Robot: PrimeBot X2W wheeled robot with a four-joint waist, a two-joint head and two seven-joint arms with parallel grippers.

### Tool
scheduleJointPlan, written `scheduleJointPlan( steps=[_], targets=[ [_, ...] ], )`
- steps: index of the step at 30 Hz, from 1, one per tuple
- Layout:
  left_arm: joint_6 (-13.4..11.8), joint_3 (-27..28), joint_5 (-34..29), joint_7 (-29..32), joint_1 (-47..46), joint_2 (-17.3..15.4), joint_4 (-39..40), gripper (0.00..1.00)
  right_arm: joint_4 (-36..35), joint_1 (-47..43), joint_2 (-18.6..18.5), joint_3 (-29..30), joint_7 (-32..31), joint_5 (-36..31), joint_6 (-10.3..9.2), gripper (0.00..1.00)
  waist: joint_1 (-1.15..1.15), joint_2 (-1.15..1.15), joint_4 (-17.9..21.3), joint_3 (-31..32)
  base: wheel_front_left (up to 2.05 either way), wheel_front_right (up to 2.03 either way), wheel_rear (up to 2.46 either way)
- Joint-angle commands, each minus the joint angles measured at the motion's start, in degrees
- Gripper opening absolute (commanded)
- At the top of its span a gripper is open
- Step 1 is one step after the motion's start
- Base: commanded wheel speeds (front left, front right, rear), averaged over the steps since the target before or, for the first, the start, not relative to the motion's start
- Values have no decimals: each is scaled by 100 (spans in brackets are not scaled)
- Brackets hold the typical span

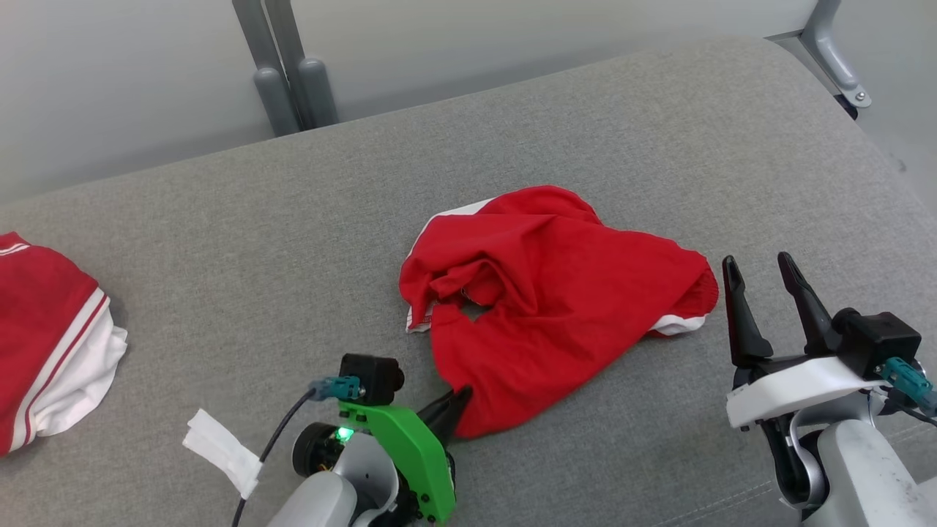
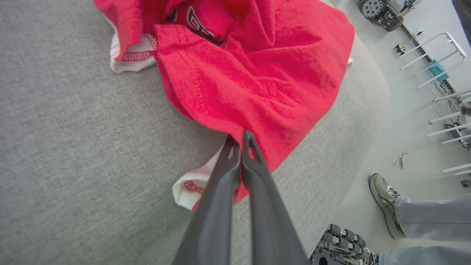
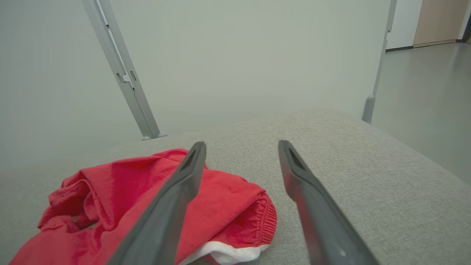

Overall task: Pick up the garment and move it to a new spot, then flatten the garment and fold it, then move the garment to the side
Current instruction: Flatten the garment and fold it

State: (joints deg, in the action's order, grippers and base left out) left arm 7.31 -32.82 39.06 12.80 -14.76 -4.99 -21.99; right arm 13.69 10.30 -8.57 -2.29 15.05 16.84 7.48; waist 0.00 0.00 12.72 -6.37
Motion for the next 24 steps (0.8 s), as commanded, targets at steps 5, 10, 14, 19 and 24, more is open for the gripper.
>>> scheduleJointPlan(
  steps=[5,10,14,19,24],
  targets=[
    [26,313,521,-287,160,3,445,0,12,-55,-34,49,18,-39,2,100,0,0,-96,63,0,0,0],
    [-112,816,926,-502,350,-111,881,0,32,-91,-84,61,19,-35,2,100,0,0,-228,98,0,0,0],
    [-311,1215,1122,-594,458,-245,990,0,59,-67,-107,23,19,-26,2,100,0,0,-307,83,0,0,0],
    [-482,1590,1357,-625,354,-359,715,0,120,19,-156,-72,19,38,2,100,0,0,-351,-9,0,0,0],
    [-361,1739,1359,-795,-40,-417,195,0,210,135,-220,-168,18,78,2,100,0,0,-297,-156,0,0,0]
  ],
)
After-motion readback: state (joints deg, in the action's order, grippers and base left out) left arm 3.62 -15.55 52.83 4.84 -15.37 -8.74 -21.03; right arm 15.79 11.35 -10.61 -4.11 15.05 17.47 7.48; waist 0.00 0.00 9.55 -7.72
